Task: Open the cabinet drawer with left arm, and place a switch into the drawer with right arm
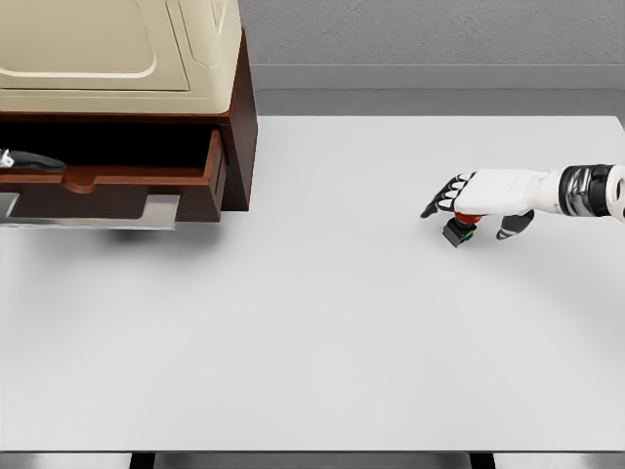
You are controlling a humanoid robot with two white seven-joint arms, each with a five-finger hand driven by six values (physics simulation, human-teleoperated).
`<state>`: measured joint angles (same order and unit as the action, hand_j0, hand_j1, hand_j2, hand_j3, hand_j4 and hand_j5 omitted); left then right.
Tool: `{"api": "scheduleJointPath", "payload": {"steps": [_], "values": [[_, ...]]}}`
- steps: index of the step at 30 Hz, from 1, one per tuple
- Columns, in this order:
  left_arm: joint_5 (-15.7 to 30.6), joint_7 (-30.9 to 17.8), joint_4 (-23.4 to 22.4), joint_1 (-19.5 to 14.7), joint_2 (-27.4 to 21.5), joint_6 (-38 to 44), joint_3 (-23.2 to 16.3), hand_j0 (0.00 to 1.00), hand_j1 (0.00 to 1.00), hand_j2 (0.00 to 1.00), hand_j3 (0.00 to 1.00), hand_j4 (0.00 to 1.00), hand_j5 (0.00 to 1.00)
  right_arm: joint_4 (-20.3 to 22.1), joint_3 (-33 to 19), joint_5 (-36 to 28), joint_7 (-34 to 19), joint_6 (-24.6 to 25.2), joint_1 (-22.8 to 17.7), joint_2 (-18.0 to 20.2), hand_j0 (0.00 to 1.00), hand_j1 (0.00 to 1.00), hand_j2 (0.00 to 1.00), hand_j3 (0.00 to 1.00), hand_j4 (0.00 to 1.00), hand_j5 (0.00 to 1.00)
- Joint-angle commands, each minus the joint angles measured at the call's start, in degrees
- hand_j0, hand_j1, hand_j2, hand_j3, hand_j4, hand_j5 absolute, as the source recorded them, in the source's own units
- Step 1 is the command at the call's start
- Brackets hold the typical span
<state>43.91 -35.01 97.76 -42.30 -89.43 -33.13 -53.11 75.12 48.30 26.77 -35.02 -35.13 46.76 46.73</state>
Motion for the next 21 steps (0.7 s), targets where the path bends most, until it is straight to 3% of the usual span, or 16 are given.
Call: {"api": "scheduleJointPath", "payload": {"steps": [1,6,9,13,21], "values": [[0.6,0.0,0.2,0.0,0.1,0.3,-0.5,1.0,1.0,1.0,1.0,1.0,1.0,-0.8,0.0,-0.2,0.0,0.1,0.0,-0.1,0.93,0.93,0.93,0.93,0.93,0.93],[0.6,0.0,0.3,-0.1,-2.1,-1.9,-3.3,1.0,1.0,1.0,1.0,1.0,1.0,-0.8,0.0,-0.2,0.0,0.1,0.0,-0.1,0.77,0.77,0.77,0.77,0.77,0.77],[0.3,0.0,0.5,-0.1,-2.9,-1.9,-5.9,1.0,1.0,1.0,1.0,1.0,1.0,-0.7,0.0,-0.3,0.0,0.1,0.0,-0.2,0.77,0.77,0.77,0.77,0.77,0.77],[0.3,0.0,0.7,-0.2,-5.4,-1.9,-8.4,1.0,1.0,1.0,1.0,1.0,1.0,-0.7,0.0,-0.4,0.0,0.1,0.0,-0.2,0.68,0.68,0.68,0.68,0.68,0.68],[0.3,0.0,3.2,-0.2,-9.6,-1.9,-9.7,1.0,1.0,1.0,1.0,1.0,1.0,-0.7,0.0,-0.5,0.0,0.1,0.0,-0.1,0.58,0.58,0.58,0.58,0.58,0.58]]}}
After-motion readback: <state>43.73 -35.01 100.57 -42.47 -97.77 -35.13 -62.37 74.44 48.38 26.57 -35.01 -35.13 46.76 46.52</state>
